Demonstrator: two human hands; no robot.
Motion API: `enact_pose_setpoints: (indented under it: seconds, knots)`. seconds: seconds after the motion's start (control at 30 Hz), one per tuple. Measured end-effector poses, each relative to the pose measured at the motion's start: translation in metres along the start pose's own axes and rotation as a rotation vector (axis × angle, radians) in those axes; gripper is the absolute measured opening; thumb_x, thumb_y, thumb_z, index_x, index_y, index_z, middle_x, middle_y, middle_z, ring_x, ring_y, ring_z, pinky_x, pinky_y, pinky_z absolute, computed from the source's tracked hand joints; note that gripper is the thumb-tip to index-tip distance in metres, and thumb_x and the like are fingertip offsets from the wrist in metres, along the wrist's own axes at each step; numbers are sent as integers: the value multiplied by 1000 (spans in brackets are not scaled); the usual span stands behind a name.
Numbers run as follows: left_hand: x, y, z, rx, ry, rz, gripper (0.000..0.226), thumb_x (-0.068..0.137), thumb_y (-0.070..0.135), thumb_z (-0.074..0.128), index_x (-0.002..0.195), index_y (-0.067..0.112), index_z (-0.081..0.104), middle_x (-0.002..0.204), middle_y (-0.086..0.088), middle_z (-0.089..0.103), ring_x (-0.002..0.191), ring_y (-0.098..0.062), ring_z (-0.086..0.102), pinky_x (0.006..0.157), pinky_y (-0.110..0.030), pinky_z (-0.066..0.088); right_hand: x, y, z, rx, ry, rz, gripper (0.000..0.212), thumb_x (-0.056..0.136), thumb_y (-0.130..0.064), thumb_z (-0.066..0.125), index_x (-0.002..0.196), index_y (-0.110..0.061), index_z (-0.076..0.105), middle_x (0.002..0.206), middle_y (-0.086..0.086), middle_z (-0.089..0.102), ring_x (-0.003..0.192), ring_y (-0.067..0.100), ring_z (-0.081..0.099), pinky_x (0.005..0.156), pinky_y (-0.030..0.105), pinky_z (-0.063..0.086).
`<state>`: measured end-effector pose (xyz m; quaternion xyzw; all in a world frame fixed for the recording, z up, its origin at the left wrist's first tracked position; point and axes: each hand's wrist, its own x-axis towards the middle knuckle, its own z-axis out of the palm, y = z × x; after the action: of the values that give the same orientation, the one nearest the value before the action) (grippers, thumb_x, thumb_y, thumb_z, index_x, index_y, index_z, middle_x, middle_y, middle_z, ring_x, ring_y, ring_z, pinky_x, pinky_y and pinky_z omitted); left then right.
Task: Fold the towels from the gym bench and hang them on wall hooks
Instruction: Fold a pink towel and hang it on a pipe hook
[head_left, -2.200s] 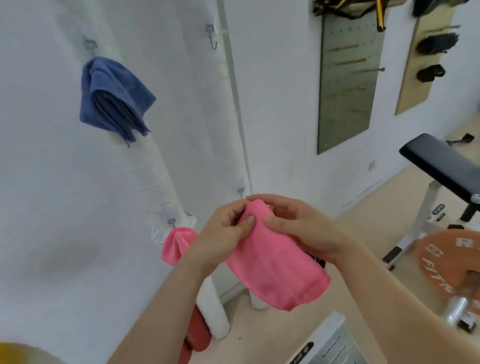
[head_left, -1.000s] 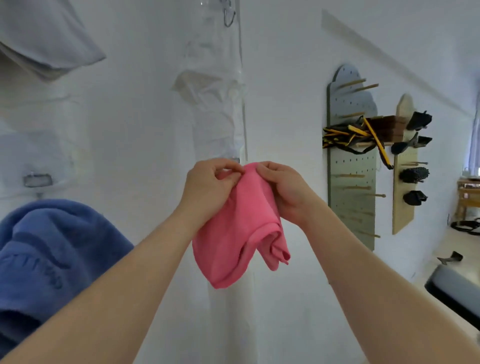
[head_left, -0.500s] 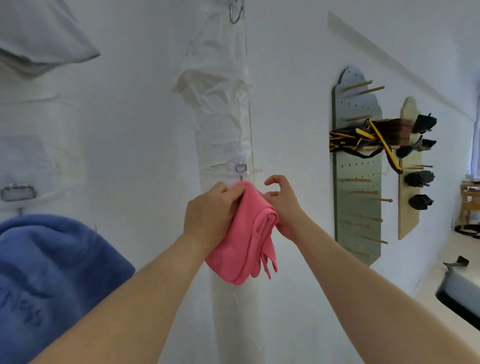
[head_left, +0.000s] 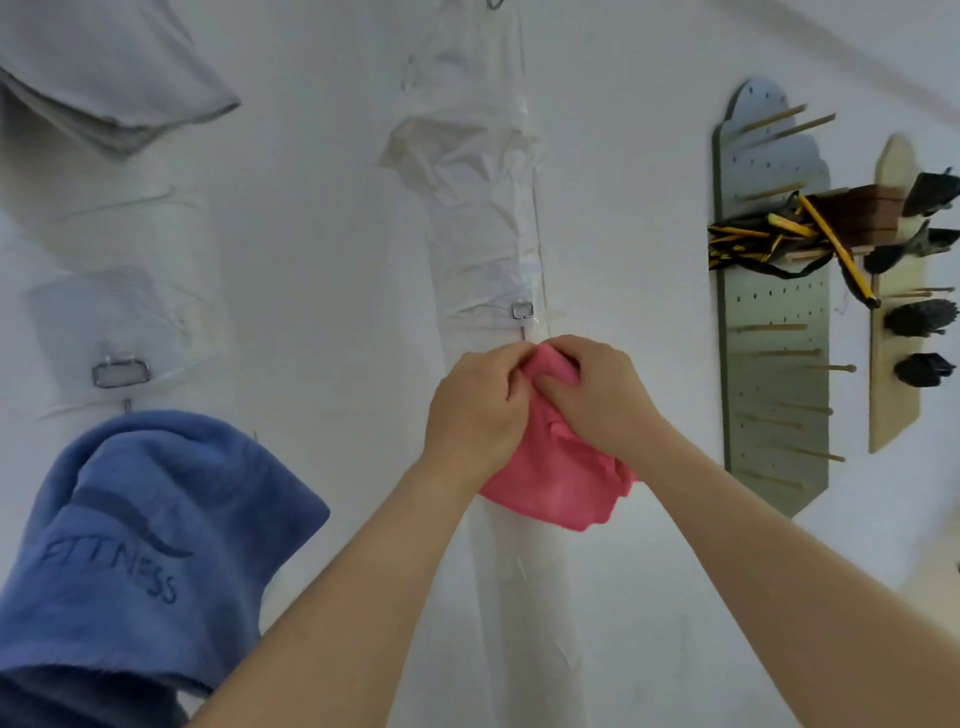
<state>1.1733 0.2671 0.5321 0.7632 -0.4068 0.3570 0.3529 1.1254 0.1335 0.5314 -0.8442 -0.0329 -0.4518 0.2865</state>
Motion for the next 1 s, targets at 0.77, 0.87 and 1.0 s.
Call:
enact_pose_setpoints:
  seconds: [0.77, 0.87, 1.0]
  knots:
    - [-77, 40, -14, -450, 11, -276, 35, 83, -2, 58, 86, 30, 70, 85, 12, 70, 81, -3, 65, 85, -21, 51, -78, -4, -41, 176, -148, 322, 65, 84, -24, 66, 143, -17, 38, 141, 6, 47, 123, 22, 51, 95, 35, 47]
    - [-97, 57, -19, -560, -14, -346, 28, 89, -1, 56, 86, 24, 70, 74, 3, 69, 66, -8, 64, 72, -24, 53, -99, -4, -64, 169, -193, 334, 57, 84, -19, 65, 138, -21, 46, 136, 3, 51, 118, 16, 54, 84, 30, 50]
    - [-131, 94, -16, -558, -59, -403, 15, 93, 11, 57, 87, 17, 69, 62, 2, 66, 54, -10, 60, 59, -24, 53, -136, -8, -99, 120, -331, 267, 29, 88, -16, 60, 117, -20, 64, 114, -2, 66, 95, 9, 63, 86, 30, 54]
